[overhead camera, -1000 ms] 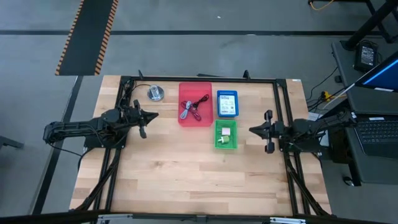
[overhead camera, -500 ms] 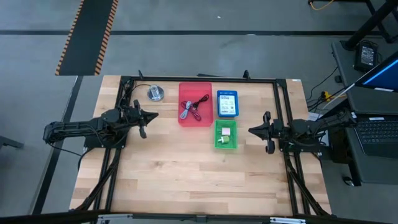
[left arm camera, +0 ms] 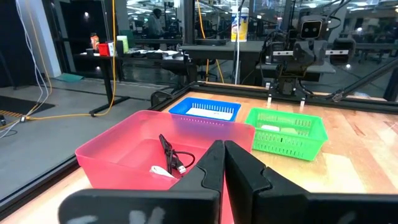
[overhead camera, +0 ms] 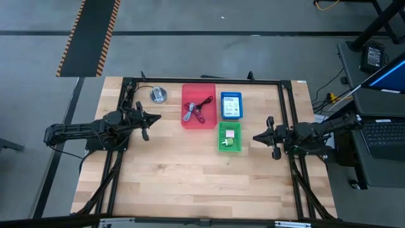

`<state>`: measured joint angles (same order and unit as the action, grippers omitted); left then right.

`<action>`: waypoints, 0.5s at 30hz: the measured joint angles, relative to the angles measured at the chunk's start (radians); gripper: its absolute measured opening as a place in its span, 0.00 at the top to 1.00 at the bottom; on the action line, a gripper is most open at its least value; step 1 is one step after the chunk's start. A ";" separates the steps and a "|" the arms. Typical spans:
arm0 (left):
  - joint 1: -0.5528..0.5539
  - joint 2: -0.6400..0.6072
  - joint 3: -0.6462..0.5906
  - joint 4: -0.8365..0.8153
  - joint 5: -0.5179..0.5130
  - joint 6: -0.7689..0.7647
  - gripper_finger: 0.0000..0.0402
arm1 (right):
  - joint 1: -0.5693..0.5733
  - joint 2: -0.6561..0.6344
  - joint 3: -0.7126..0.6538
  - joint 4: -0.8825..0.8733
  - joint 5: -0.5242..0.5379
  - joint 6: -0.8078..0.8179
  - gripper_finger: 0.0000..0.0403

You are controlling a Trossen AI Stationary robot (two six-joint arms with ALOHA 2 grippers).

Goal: Pick and place items into bin
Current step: Return to Home Position

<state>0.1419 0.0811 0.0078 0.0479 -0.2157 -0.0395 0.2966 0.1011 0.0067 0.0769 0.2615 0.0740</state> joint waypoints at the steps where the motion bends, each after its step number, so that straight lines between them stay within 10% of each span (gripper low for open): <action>1: 0.000 0.000 0.000 0.000 0.000 0.000 0.98 | 0.000 0.001 0.000 -0.001 -0.003 0.001 0.99; 15: 0.000 0.000 0.000 0.000 0.000 0.000 0.98 | 0.000 0.001 0.000 -0.001 -0.002 -0.003 0.99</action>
<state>0.1420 0.0811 0.0078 0.0479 -0.2156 -0.0395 0.2970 0.1020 0.0067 0.0757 0.2592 0.0706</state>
